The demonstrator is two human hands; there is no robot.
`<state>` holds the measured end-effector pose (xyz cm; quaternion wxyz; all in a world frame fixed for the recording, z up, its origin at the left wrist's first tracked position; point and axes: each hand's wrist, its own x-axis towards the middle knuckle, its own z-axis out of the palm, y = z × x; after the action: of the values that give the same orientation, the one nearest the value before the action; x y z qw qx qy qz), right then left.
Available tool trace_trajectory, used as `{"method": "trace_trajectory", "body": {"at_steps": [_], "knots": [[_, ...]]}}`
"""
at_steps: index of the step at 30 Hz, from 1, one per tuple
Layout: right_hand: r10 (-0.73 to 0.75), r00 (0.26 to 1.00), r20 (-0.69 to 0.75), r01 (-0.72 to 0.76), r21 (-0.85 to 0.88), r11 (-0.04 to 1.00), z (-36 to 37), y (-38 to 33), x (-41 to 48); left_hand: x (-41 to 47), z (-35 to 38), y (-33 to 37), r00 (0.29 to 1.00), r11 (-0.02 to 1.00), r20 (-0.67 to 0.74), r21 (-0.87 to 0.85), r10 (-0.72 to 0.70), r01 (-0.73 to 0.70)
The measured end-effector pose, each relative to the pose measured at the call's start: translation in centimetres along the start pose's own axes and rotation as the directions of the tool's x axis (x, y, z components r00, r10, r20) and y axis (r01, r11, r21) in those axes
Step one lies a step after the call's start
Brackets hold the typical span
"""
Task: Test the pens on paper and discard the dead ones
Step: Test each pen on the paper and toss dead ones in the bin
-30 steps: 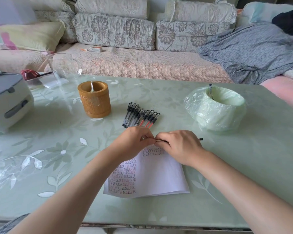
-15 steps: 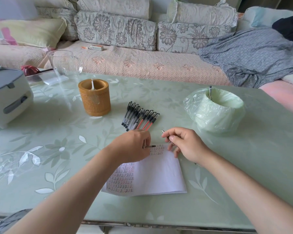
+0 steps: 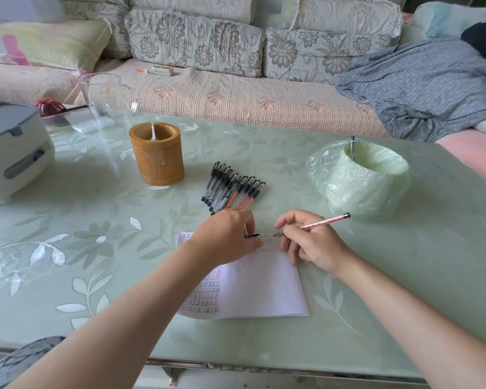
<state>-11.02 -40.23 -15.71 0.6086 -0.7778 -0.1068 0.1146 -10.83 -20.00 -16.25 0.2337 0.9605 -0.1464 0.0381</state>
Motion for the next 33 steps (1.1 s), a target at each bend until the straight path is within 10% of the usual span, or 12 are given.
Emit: {"method": "trace_trajectory", "body": {"at_steps": [33], "knots": [[-0.164, 0.986, 0.023, 0.161, -0.363, 0.918, 0.7, 0.9, 0.6, -0.1, 0.9, 0.8, 0.989, 0.992, -0.082, -0.035, -0.127, 0.124]]}}
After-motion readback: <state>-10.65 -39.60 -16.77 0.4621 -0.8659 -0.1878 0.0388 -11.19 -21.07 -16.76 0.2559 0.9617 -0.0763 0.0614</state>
